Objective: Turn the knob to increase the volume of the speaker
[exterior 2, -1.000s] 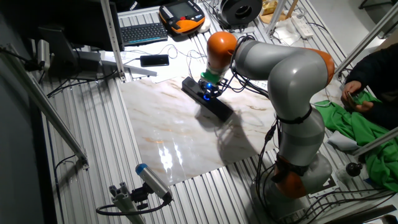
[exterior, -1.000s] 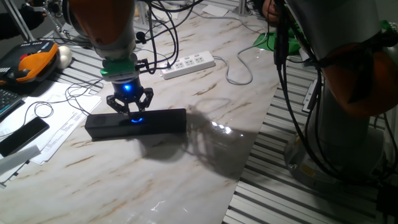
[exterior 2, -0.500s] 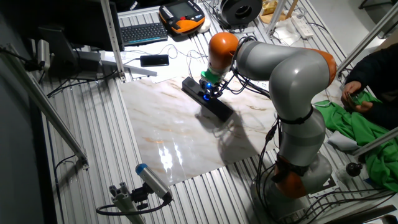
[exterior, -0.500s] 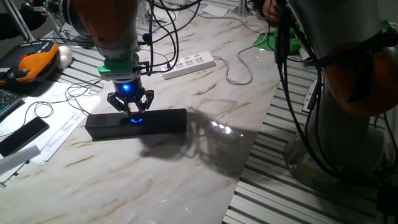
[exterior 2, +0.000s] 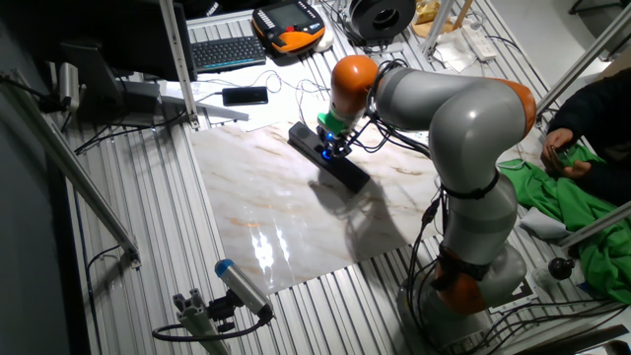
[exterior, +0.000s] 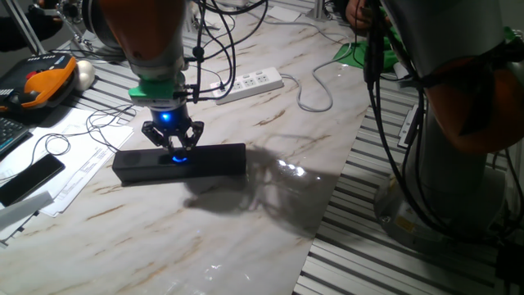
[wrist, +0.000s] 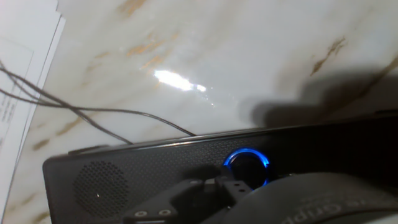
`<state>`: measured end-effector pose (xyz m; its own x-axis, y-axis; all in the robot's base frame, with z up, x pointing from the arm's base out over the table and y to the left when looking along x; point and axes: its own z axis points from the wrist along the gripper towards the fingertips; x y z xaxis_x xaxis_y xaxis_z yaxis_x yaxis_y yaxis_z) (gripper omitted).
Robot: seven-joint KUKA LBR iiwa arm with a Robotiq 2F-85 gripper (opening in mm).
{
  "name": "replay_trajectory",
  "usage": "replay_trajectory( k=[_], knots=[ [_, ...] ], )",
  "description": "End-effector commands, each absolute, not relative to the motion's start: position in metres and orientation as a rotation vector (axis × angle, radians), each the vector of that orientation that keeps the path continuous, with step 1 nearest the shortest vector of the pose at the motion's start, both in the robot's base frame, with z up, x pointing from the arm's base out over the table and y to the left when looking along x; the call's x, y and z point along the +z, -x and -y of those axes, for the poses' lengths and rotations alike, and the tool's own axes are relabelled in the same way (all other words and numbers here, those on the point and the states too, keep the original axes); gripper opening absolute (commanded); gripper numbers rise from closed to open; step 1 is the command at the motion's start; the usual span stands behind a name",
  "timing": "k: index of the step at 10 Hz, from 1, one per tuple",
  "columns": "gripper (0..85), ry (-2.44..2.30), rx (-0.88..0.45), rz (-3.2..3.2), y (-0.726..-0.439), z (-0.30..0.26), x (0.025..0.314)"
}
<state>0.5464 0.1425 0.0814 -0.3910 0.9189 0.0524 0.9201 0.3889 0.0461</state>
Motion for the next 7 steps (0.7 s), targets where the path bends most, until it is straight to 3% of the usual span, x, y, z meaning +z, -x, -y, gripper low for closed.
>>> replay_trajectory(
  k=[1, 7],
  knots=[
    [17.0, 1.753, -0.106, 2.581, -0.5458, -0.1425, 0.0811],
    [17.0, 1.95, -0.122, 2.446, -0.5458, -0.1436, 0.082]
  ],
)
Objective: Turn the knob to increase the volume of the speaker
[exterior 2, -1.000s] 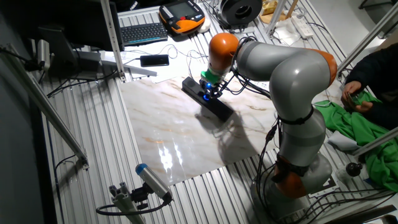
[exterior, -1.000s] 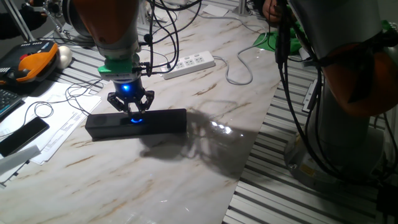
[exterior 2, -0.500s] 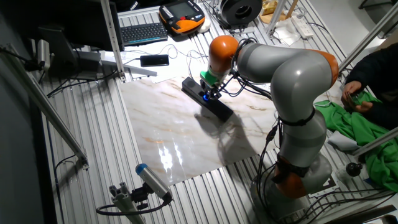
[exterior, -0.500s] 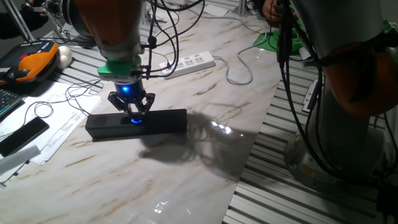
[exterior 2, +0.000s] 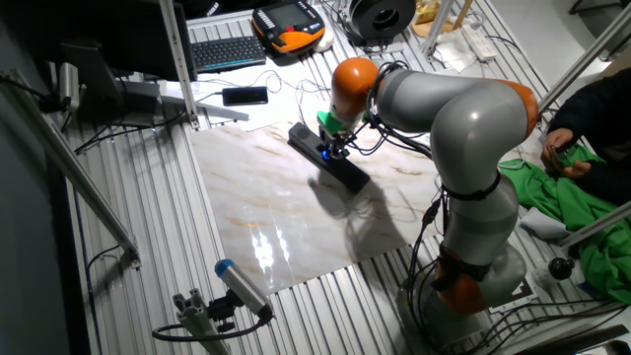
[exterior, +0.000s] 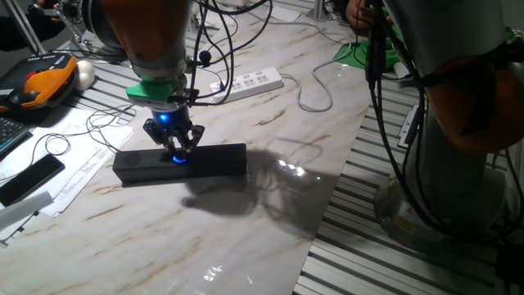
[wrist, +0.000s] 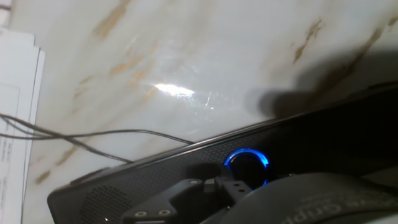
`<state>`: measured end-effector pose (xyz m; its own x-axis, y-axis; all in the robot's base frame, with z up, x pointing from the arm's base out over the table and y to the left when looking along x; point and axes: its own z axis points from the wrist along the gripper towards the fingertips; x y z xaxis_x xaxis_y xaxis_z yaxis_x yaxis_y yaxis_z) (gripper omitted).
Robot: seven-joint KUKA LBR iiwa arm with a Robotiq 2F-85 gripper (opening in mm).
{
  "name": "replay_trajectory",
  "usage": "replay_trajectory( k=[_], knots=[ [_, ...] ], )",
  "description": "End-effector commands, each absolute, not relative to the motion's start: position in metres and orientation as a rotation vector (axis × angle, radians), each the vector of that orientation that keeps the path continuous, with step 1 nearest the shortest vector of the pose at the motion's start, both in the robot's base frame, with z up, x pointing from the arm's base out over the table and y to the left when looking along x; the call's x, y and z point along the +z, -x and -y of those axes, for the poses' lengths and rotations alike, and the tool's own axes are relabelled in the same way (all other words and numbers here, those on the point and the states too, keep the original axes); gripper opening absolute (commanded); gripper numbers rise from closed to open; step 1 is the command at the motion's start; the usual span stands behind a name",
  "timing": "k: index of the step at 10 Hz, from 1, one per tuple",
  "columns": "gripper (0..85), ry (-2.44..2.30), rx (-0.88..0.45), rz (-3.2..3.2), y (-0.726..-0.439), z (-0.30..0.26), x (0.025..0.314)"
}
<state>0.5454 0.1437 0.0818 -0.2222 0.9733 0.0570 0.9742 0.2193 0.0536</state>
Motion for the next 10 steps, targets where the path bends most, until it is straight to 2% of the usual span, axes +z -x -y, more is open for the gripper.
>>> replay_trajectory(
  k=[1, 9, 10],
  knots=[
    [17.0, 1.969, -0.123, 2.432, -0.5456, -0.1438, 0.0824],
    [17.0, 2.08, -0.126, 2.361, -0.5444, -0.1475, 0.084],
    [34.0, 2.083, -0.121, 2.357, -0.5444, -0.1477, 0.084]
  ],
)
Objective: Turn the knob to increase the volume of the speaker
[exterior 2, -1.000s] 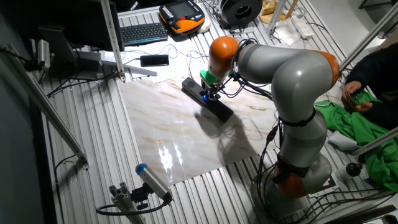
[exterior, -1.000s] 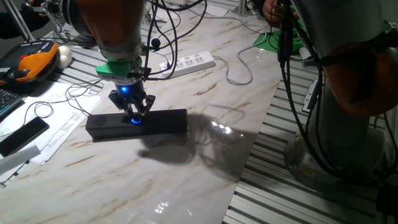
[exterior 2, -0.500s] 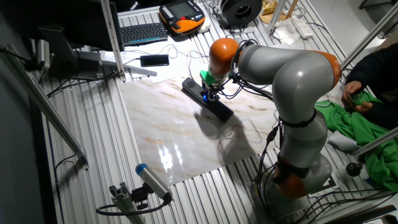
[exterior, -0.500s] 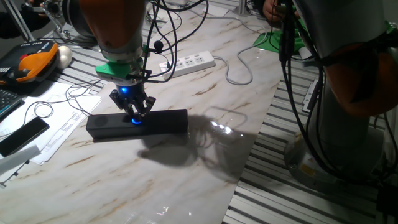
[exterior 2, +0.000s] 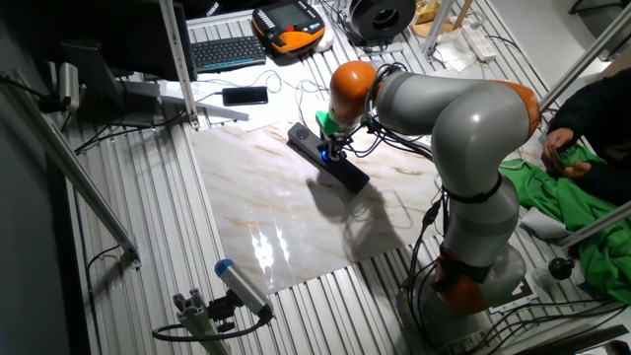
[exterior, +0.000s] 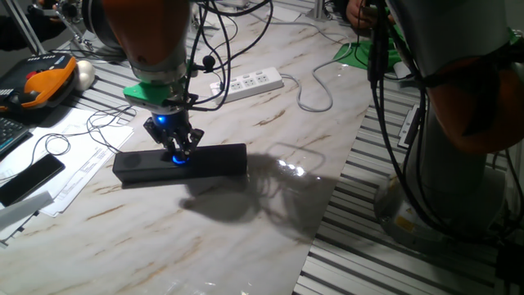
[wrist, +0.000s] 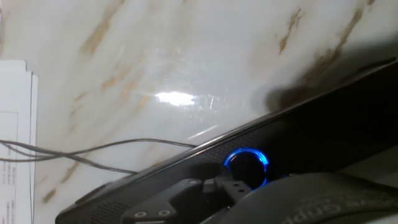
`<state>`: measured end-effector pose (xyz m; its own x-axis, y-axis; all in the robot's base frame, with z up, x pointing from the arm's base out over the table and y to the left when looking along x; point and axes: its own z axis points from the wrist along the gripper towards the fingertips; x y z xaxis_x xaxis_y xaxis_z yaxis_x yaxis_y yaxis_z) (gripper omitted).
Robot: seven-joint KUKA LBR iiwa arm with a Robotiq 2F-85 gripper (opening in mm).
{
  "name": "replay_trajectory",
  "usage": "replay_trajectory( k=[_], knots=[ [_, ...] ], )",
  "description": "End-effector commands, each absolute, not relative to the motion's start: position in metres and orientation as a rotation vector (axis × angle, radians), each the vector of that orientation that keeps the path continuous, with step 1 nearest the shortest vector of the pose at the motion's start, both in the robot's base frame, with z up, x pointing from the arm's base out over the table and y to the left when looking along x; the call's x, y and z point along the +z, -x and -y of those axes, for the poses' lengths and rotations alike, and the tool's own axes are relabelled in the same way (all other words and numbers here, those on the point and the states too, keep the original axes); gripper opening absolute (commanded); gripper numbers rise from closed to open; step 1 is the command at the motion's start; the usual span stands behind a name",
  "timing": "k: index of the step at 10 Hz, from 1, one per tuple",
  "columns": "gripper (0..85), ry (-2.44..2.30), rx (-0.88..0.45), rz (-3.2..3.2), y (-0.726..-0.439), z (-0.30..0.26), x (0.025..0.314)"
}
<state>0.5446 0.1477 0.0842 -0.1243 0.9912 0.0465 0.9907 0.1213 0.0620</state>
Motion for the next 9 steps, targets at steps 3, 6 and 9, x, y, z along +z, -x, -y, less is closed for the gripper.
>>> replay_trajectory(
  k=[3, 6, 9],
  knots=[
    [34.0, -2.075, 0.1, -2.35, -0.545, -0.148, 0.085],
    [51.0, -2.018, 0.098, -2.421, -0.551, -0.144, 0.089],
    [68.0, -1.836, 0.123, -2.581, -0.555, -0.142, 0.095]
  ],
)
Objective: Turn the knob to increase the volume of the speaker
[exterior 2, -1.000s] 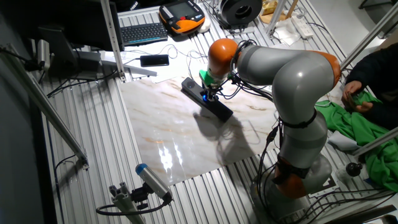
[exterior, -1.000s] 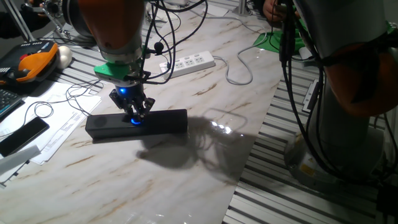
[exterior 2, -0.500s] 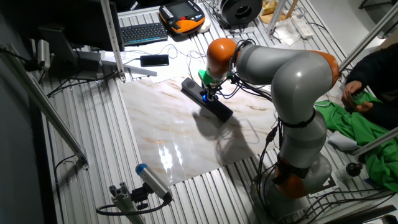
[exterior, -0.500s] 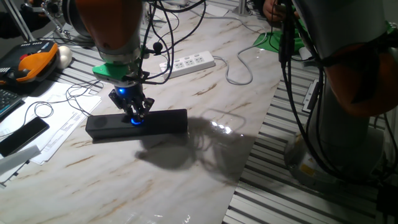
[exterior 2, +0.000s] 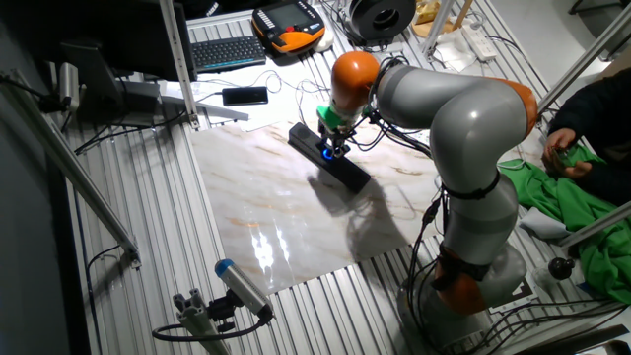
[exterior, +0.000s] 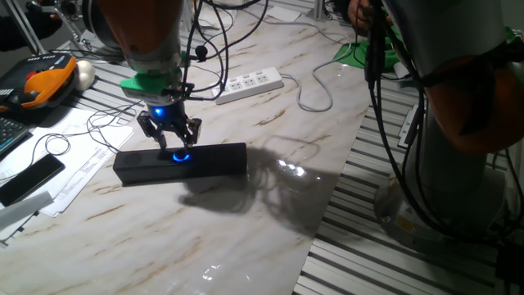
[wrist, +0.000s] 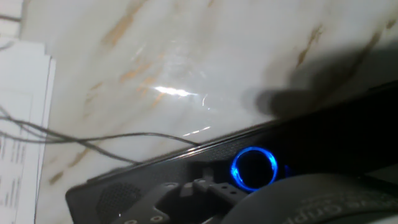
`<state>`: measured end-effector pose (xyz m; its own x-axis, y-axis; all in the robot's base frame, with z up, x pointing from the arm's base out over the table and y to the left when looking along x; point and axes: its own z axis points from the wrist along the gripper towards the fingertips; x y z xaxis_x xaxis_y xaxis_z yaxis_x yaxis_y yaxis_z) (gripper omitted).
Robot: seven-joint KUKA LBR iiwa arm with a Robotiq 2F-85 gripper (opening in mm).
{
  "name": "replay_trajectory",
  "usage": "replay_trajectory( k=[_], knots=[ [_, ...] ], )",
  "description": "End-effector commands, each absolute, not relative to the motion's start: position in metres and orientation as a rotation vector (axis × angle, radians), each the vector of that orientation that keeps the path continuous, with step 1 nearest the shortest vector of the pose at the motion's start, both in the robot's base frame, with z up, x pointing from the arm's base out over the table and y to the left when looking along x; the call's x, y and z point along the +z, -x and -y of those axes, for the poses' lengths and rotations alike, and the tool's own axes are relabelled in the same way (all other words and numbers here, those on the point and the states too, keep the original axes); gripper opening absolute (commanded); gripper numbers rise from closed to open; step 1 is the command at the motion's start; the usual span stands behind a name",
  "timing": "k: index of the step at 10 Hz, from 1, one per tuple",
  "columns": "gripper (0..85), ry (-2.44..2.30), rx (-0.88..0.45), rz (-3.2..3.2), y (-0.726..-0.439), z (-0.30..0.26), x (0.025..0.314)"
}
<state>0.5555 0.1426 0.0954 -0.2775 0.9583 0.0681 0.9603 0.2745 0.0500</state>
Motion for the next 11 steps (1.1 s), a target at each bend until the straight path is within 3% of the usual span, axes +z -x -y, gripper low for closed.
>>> replay_trajectory(
  k=[1, 5, 6, 9, 10, 11],
  knots=[
    [68.0, 1.709, -0.126, 2.6, -0.556, -0.144, 0.098],
    [68.0, 1.135, -0.134, 2.87, -0.566, -0.136, 0.117],
    [51.0, 0.994, -0.152, 2.915, -0.569, -0.134, 0.12],
    [51.0, 0.616, -0.112, 3.054, -0.568, -0.137, 0.131],
    [34.0, 0.488, -0.075, 3.098, -0.568, -0.14, 0.134],
    [34.0, 0.371, -0.029, 3.133, -0.567, -0.141, 0.137]
  ],
)
